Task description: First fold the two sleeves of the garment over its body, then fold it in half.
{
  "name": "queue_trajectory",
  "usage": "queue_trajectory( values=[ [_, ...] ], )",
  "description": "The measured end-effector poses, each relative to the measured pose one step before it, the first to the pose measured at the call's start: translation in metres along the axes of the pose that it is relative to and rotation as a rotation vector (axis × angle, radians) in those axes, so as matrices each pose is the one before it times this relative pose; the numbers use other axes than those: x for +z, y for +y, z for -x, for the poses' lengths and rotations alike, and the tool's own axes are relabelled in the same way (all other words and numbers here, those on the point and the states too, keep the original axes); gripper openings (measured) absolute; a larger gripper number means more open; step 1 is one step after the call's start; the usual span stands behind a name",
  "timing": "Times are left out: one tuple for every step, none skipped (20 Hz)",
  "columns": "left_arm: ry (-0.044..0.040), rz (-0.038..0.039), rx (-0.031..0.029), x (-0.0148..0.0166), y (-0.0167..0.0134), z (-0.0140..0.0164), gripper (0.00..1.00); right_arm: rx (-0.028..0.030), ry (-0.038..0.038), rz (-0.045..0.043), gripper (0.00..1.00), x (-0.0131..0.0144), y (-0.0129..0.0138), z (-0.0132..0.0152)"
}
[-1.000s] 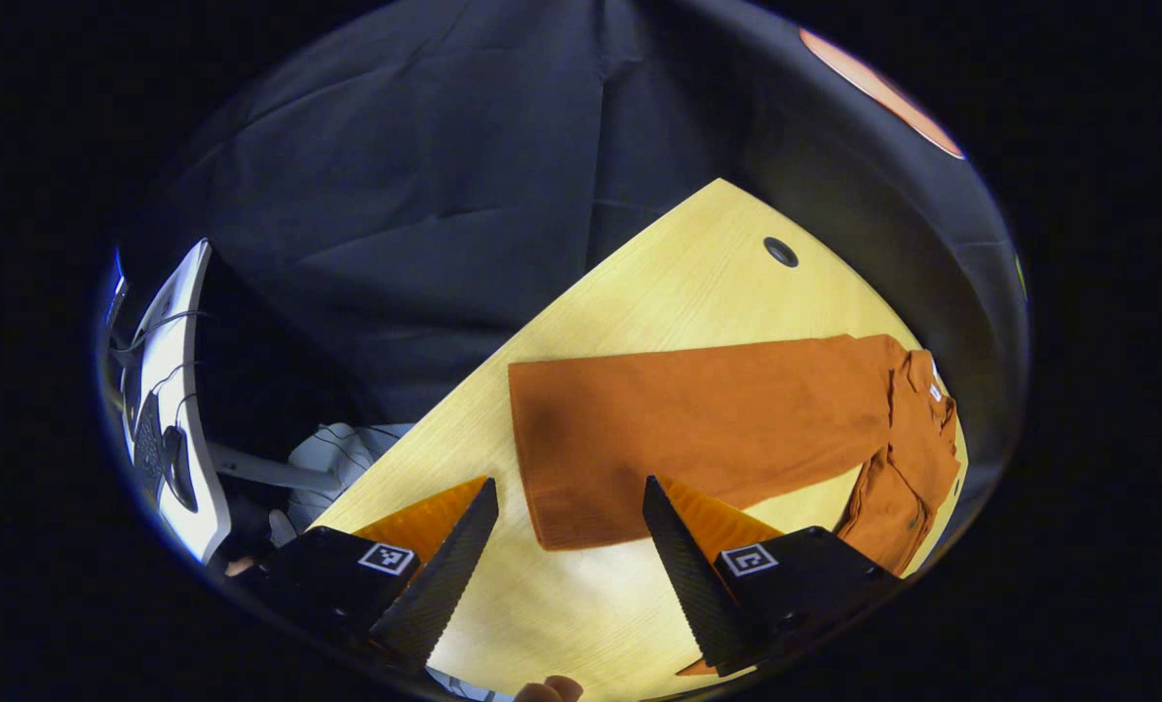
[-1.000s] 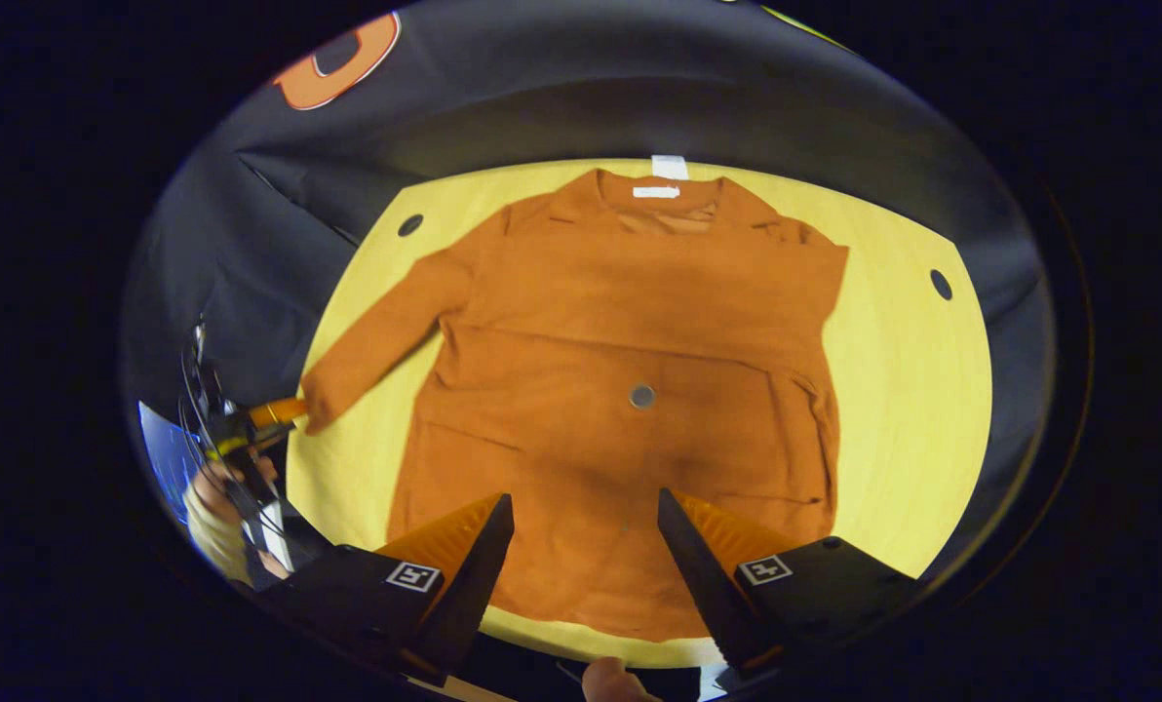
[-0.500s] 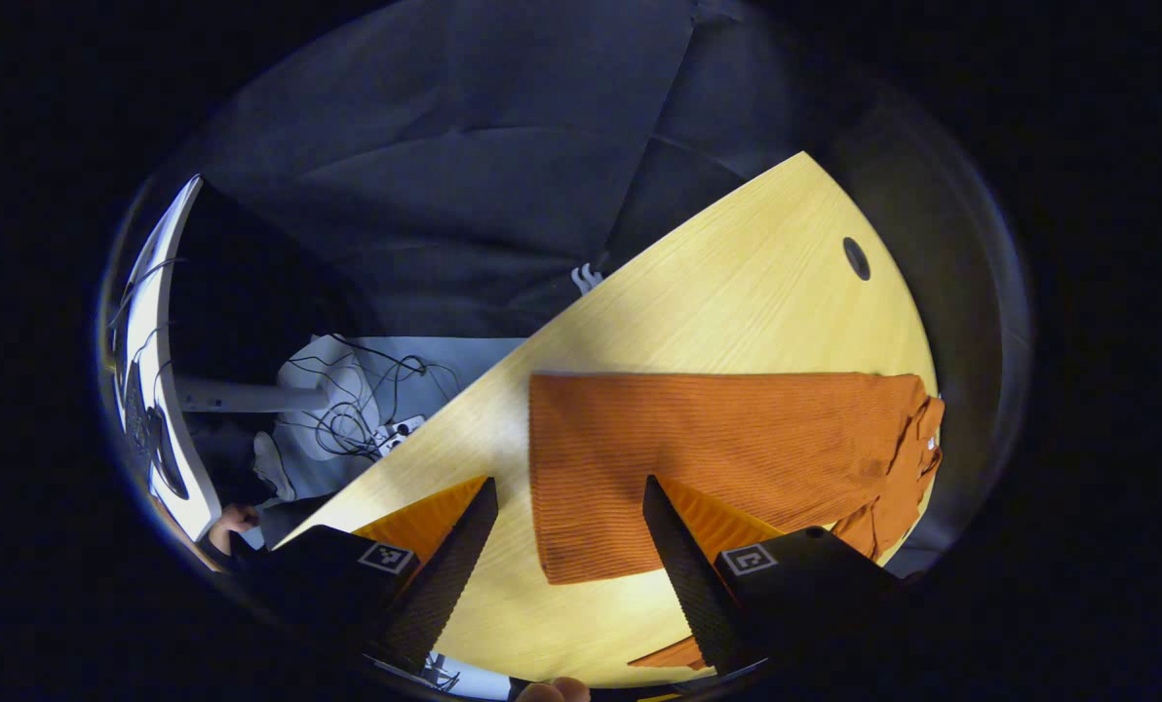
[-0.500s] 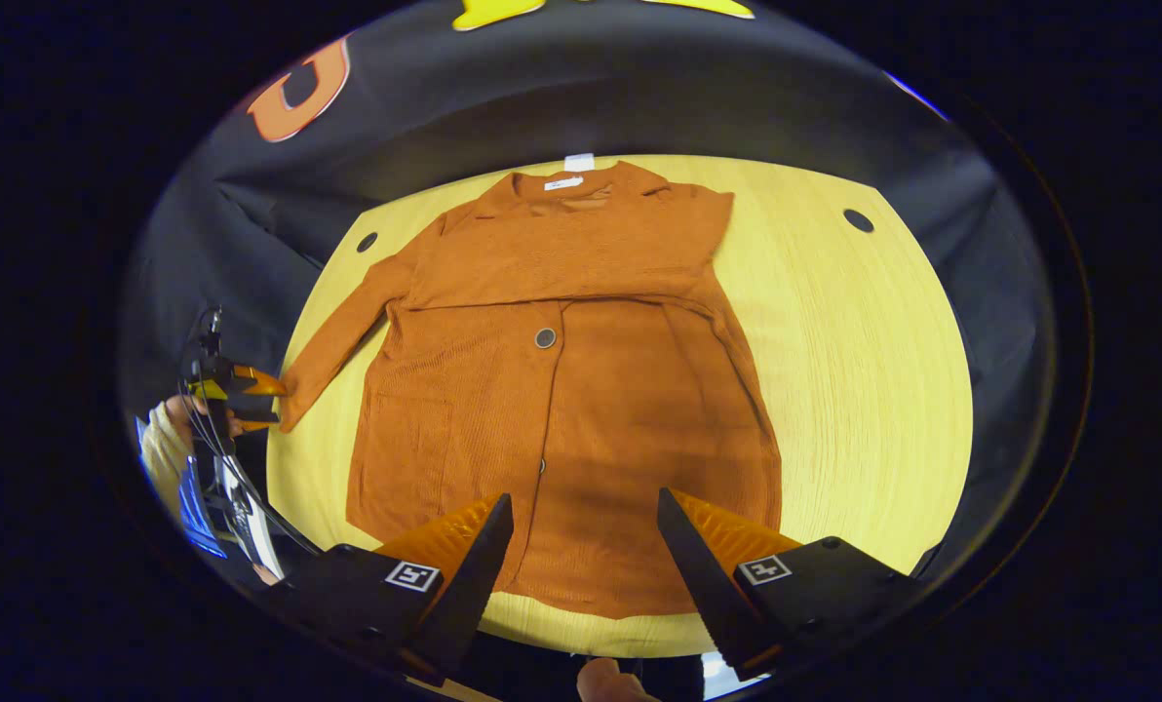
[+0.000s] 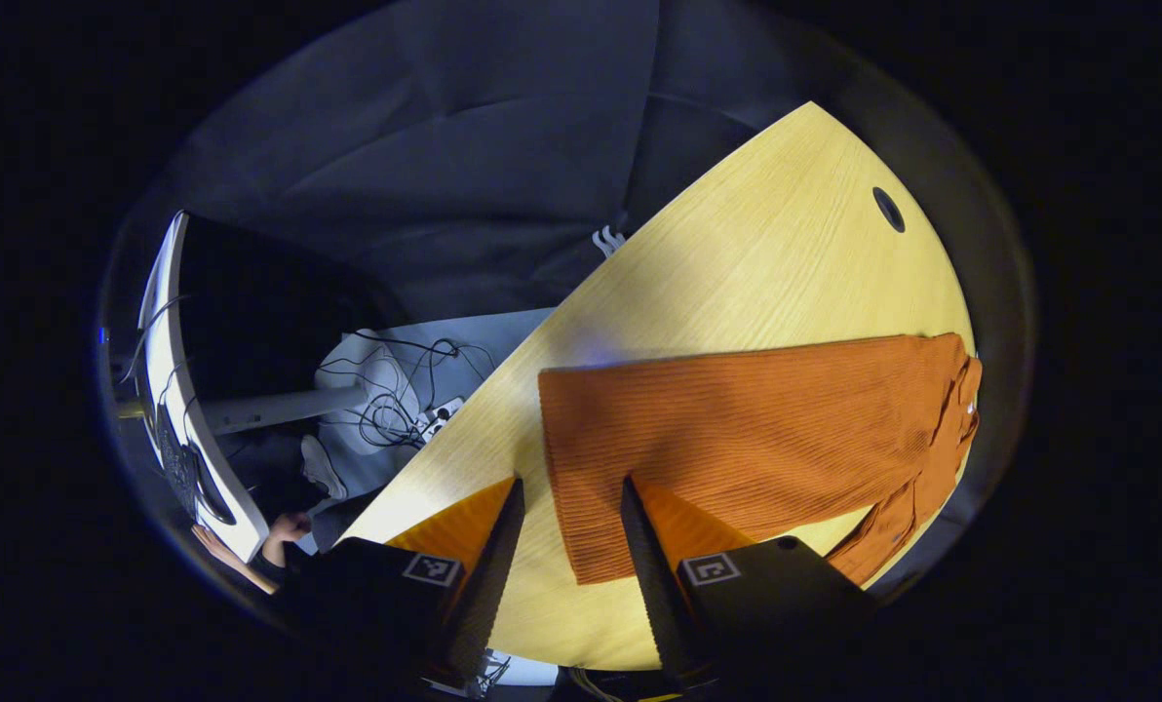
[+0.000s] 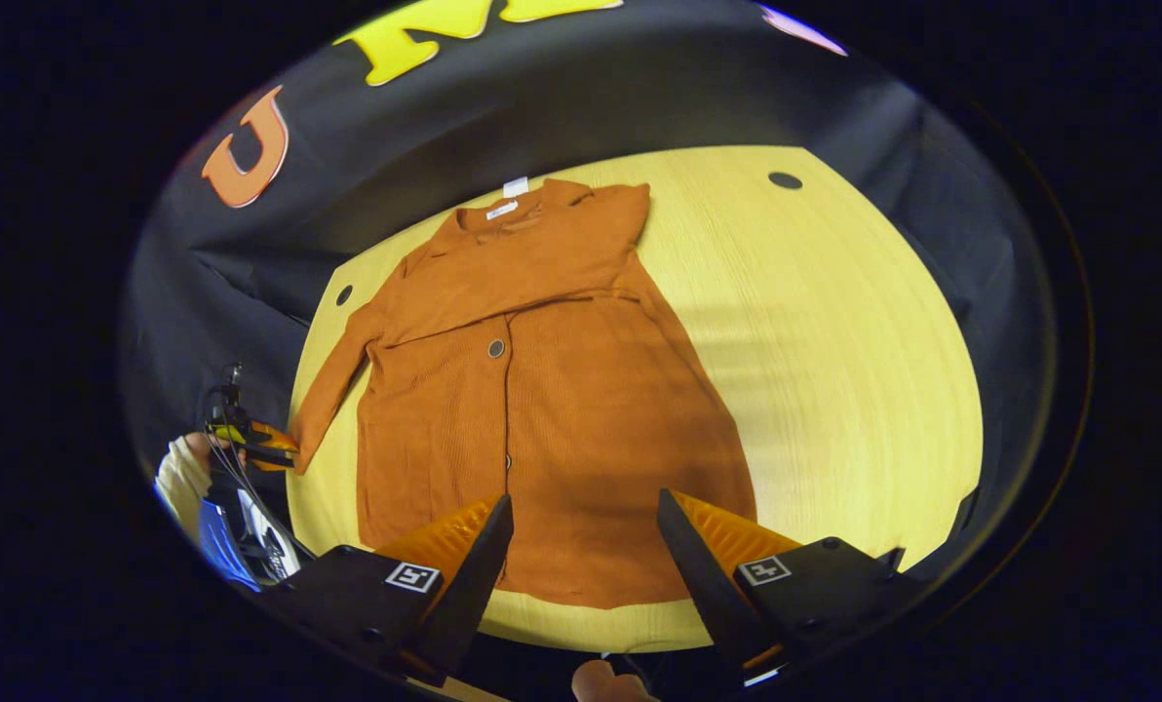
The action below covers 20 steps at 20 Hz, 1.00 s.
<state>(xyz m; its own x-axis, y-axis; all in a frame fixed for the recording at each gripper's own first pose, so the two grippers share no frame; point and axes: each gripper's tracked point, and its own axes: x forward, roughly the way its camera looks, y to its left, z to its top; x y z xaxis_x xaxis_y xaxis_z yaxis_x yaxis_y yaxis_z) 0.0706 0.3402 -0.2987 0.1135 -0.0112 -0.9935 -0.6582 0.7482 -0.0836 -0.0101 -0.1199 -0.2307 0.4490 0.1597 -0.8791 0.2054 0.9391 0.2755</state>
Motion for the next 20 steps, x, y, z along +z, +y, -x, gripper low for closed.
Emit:
queue_trajectory(
  values=[
    [0.00654, 0.00311, -0.00259, -0.00063, -0.0054, 0.00096, 0.74, -0.01157, 0.01133, 0.00276, 0.94, -0.00405, -0.00399, -0.00164],
    [0.00384, -0.00633, 0.00103, -0.00117, -0.00127, -0.00084, 0.57, 0.00207, 0.00801, 0.00726, 0.95, -0.00315, 0.00003, -0.00108],
    [0.00016, -0.00605, 0.0043, 0.00127, 0.00016, -0.00029, 0.53, 0.00109, 0.00545, 0.003, 0.94, -0.00257, 0.00057, -0.00031],
    [0.00157, -0.00213, 0.00342, -0.00036, 0.00094, 0.00092, 0.5, 0.00396, 0.00781, 0.00379, 0.94, -0.00285, 0.00126, -0.00037],
    [0.00458, 0.00598, -0.00066, -0.00038, -0.00115, -0.0004, 0.49, 0.00574, 0.00793, 0.00344, 0.94, -0.00153, 0.00258, -0.00083],
    [0.00239, 0.00914, -0.00251, -0.00047, -0.00259, -0.00167, 0.48, 0.00138, 0.00171, 0.00395, 0.94, -0.00071, 0.00089, 0.0],
    [0.00323, -0.00197, -0.00243, -0.0002, -0.00135, 0.00127, 0.46, -0.00787, -0.01141, 0.00187, 0.94, 0.00225, -0.00071, -0.00026],
    [0.00331, -0.00372, -0.00455, 0.00021, -0.00097, -0.00098, 0.43, -0.00274, -0.01051, 0.00491, 0.94, 0.0031, -0.00026, -0.00001],
    [-0.00053, 0.00218, -0.00218, 0.00046, 0.0008, -0.00055, 0.42, 0.0025, -0.00209, 0.00111, 0.94, 0.00147, 0.0014, -0.00041],
    [0.00206, -0.00184, -0.00512, 0.00025, -0.00084, 0.00065, 0.39, 0.01067, 0.00078, -0.00197, 0.94, -0.00014, 0.00351, 0.0013],
    [0.0015, -0.00253, -0.00679, 0.0007, 0.00047, -0.00009, 0.37, 0.0085, 0.00036, -0.002, 0.94, -0.00034, 0.00266, 0.00071],
    [-0.00336, 0.0036, -0.0113, 0.00128, 0.00001, 0.00045, 0.27, 0.00745, 0.00135, 0.00212, 0.94, 0.00016, 0.00156, -0.00024],
    [-0.00238, 0.00795, -0.01528, 0.00062, -0.00094, 0.00105, 0.36, 0.00525, -0.00026, 0.00311, 0.94, 0.00001, 0.00214, -0.00053],
    [-0.01392, 0.00602, -0.02031, 0.00022, 0.00084, 0.00022, 0.27, 0.00326, 0.00306, 0.00345, 0.94, -0.00069, 0.00196, -0.00111],
    [-0.01155, 0.00051, -0.00898, 0.00188, 0.00163, -0.00081, 0.33, -0.00822, 0.00237, 0.00075, 0.94, -0.00107, 0.00001, -0.00108],
    [-0.00423, 0.00067, -0.01236, -0.00183, 0.00481, 0.00264, 0.23, -0.00653, 0.0047, -0.0009, 0.94, -0.00103, -0.00069, -0.00131],
    [-0.01352, 0.01751, -0.03082, 0.00187, -0.00312, 0.0012, 0.14, 0.00602, 0.00954, -0.00051, 0.94, -0.00217, 0.00189, -0.00081],
    [-0.01468, 0.02234, -0.02375, 0.00142, -0.00237, -0.00225, 0.03, 0.00467, 0.01056, -0.00069, 0.94, -0.00443, 0.00137, 0.00068],
    [-0.00305, 0.01288, -0.02733, -0.00089, -0.00122, 0.00089, 0.06, 0.00351, 0.00632, 0.0005, 0.94, -0.00148, -0.00046, 0.00028],
    [0.01421, 0.00177, -0.04254, -0.0045, -0.00672, 0.00038, 0.05, 0.00336, 0.00425, 0.00611, 0.94, -0.00188, 0.00036, 0.00034]
  ],
)
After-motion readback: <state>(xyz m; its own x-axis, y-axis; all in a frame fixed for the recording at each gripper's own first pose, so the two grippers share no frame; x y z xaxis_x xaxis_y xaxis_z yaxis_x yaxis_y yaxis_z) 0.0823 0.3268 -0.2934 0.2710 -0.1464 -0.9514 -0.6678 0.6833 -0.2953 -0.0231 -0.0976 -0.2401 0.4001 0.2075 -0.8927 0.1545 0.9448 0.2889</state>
